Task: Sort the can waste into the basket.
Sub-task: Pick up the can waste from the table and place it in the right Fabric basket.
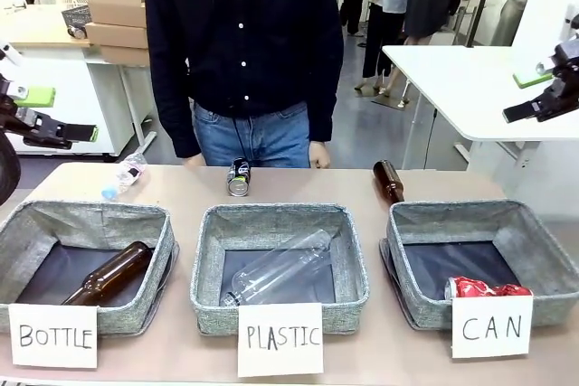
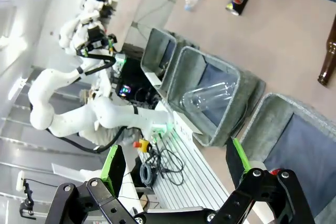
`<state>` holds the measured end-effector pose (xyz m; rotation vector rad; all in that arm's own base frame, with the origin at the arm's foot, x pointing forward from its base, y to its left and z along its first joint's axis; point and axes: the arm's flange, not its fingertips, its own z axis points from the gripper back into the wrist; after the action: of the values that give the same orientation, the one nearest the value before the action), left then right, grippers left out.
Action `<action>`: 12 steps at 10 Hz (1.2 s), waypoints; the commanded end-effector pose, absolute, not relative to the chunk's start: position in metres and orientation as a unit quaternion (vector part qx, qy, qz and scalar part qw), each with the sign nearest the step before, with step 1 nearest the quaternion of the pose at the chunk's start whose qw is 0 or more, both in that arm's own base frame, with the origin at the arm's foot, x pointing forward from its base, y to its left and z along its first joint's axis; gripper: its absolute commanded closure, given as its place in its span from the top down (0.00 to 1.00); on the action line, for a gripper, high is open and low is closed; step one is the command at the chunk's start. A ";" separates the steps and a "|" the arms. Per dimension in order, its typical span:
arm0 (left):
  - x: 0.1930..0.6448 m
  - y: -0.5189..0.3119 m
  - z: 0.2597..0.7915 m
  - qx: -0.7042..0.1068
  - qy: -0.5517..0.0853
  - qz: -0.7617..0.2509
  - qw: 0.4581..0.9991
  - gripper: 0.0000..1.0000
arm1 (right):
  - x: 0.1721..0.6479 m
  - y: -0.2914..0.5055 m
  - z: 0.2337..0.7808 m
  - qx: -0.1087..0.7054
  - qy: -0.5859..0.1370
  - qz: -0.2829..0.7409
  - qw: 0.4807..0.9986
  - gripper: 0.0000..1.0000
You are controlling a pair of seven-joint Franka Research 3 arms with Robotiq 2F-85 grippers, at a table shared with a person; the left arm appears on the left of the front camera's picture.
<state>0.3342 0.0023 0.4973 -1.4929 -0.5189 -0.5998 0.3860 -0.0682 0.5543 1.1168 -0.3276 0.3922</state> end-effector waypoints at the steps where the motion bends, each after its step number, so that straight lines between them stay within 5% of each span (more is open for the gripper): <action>1: 0.335 0.000 0.499 -0.666 -0.241 -0.270 0.653 1.00 | 0.386 -0.069 0.554 0.518 -0.159 0.194 0.818 1.00; 4: 0.334 0.002 0.497 -0.661 -0.230 -0.265 0.664 1.00 | 0.386 -0.069 0.554 0.518 -0.159 0.194 0.818 1.00; 9: 0.423 -0.067 0.507 -0.325 -0.174 -0.157 0.916 1.00 | 0.386 -0.069 0.554 0.518 -0.159 0.194 0.818 1.00; 11: 0.460 -0.110 0.497 -0.246 -0.172 -0.156 0.941 1.00 | 0.386 -0.069 0.554 0.518 -0.159 0.194 0.818 1.00; 12: 0.464 -0.120 0.500 -0.265 -0.238 -0.164 0.920 1.00 | 0.386 -0.069 0.554 0.518 -0.159 0.194 0.818 1.00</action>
<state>0.4527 -0.1217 0.4955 -0.5207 -0.4864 -0.3512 0.3862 -0.0675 0.5545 1.1152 -0.3269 0.3937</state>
